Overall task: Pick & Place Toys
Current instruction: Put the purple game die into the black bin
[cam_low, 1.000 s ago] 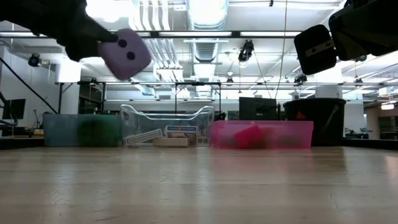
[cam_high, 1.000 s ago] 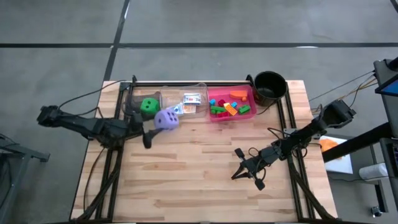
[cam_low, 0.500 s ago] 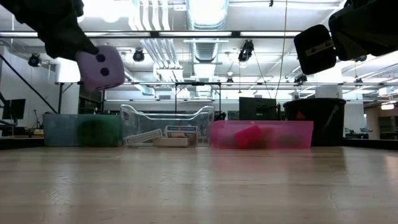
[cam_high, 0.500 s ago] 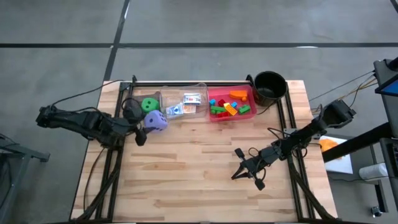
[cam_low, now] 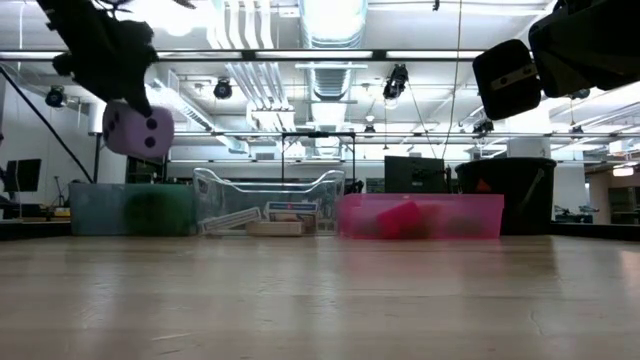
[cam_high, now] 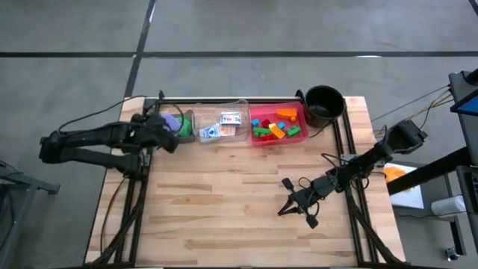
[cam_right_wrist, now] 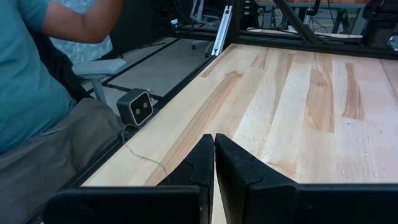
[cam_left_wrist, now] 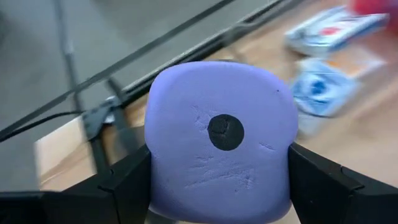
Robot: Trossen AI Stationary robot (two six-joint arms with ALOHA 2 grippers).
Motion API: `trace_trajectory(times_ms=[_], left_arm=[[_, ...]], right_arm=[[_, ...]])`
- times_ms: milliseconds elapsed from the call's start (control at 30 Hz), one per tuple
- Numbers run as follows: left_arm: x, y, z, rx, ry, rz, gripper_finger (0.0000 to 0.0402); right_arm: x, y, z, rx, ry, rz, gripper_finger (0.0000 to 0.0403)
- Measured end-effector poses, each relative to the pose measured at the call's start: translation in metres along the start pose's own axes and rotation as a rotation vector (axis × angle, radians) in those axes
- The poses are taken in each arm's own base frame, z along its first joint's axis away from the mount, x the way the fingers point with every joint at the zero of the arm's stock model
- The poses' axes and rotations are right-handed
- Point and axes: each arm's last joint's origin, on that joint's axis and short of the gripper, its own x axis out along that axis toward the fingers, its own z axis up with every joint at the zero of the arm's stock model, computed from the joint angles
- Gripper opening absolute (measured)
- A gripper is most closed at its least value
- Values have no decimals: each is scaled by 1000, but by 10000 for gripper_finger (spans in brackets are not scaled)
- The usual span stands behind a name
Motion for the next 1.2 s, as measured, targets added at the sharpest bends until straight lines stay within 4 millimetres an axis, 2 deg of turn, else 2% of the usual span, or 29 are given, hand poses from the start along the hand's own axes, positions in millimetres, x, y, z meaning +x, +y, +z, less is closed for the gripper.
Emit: trace_trajectory(times_ms=[267, 600, 1033, 1200], left_arm=[[35, 11, 6, -84, 106, 214, 296], [76, 9, 2, -48, 152, 305, 296], [86, 5, -6, -36, 244, 247, 294], [86, 4, -6, -29, 243, 238, 358]], right_arm=[[0, 0, 0, 0, 3, 0, 18], [0, 0, -1, 0, 7, 0, 18], [0, 0, -1, 0, 7, 0, 18], [0, 0, -1, 0, 7, 0, 18]])
